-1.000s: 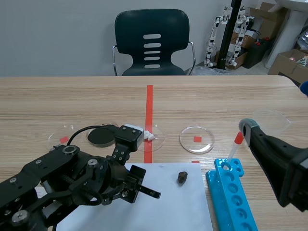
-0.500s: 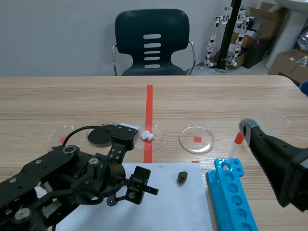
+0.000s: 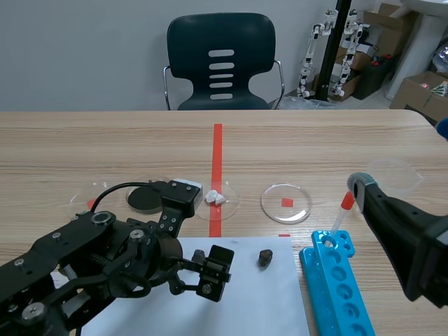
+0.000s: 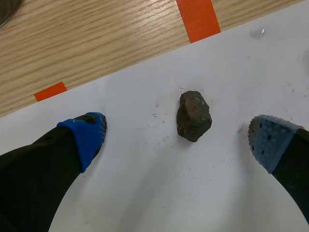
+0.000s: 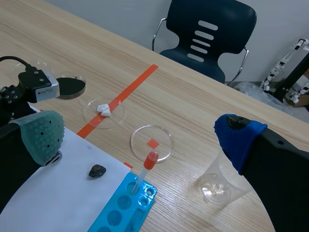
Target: Put the middle mineral back
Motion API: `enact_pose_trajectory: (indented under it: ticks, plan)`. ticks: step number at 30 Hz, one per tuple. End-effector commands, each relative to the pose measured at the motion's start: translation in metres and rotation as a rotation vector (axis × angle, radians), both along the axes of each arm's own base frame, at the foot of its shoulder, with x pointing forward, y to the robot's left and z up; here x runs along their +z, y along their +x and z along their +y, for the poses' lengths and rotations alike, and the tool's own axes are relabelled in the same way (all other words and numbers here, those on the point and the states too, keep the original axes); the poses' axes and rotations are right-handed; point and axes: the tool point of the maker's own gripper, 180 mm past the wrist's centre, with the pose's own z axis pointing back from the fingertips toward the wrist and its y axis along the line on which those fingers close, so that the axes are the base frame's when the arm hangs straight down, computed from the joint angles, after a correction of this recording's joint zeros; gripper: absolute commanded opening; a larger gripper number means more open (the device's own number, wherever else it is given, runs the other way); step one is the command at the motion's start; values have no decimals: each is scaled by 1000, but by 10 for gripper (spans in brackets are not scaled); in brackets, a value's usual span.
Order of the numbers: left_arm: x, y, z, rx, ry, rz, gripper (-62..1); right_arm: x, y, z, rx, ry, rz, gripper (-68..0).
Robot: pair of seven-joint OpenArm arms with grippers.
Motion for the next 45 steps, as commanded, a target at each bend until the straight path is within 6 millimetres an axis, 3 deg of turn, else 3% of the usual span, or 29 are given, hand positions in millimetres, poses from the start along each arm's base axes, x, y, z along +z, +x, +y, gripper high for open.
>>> enact_pose_trajectory:
  ticks: [1, 10, 25, 34, 38, 45]
  plan:
    - [8, 5, -5, 0, -29, -33, 9, 11, 3, 2, 4, 12, -37, 4]
    - [46, -4, -2, -33, -116, -222, 14, 11, 3, 2, 4, 12, -37, 4]
    - [132, -61, 17, -151, -269, -579, 14, 11, 3, 2, 5, 11, -37, 4]
    - [177, -76, 26, -163, -300, -646, 14, 11, 3, 2, 5, 11, -37, 4]
    - [188, -74, 28, -152, -307, -668, 14, 11, 3, 2, 5, 11, -37, 4]
    - [187, -74, 28, -152, -306, -665, 14, 11, 3, 2, 5, 11, -38, 4]
